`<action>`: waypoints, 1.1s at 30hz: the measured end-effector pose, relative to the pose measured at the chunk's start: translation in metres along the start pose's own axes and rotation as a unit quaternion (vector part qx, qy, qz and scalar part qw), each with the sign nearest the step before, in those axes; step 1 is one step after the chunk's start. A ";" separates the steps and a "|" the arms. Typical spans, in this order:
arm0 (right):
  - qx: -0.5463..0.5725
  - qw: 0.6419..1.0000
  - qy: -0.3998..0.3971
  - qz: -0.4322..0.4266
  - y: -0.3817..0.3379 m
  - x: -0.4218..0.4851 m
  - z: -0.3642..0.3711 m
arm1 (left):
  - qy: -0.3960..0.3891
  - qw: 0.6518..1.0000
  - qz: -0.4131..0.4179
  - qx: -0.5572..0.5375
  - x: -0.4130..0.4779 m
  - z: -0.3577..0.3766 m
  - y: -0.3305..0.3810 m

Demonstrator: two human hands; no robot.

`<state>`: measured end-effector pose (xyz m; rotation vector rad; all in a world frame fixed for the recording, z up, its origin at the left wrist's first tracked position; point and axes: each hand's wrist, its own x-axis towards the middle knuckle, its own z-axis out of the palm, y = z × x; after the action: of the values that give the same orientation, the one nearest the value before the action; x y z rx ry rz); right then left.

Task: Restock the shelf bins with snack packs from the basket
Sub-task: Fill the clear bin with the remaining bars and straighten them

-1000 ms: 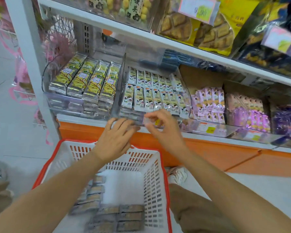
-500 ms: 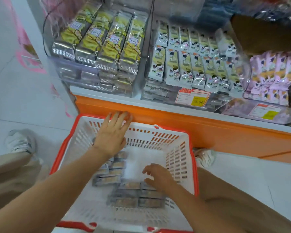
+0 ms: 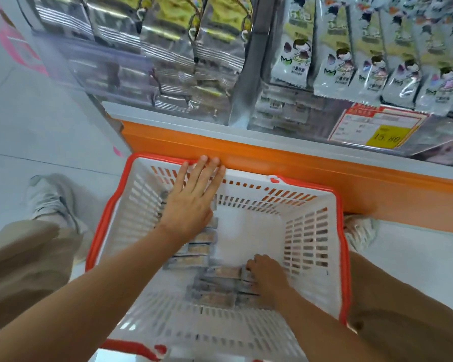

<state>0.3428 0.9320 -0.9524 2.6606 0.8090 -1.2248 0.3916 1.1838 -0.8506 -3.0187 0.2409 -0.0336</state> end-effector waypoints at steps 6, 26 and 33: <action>-0.016 0.999 0.032 -0.015 0.000 -0.001 -0.007 | -0.024 1.000 -0.012 -0.006 0.000 -0.005 0.004; 0.448 0.852 0.268 -0.042 0.019 -0.074 -0.127 | -0.090 0.972 -0.036 -0.212 0.000 -0.084 0.019; 0.532 0.720 0.410 -0.173 0.003 -0.151 -0.197 | -0.217 0.729 -0.226 -0.609 -0.001 -0.147 0.044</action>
<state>0.3968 0.9249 -0.7106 4.3437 0.8345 -0.4551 0.3790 1.1246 -0.7098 -4.0237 -0.8884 1.2544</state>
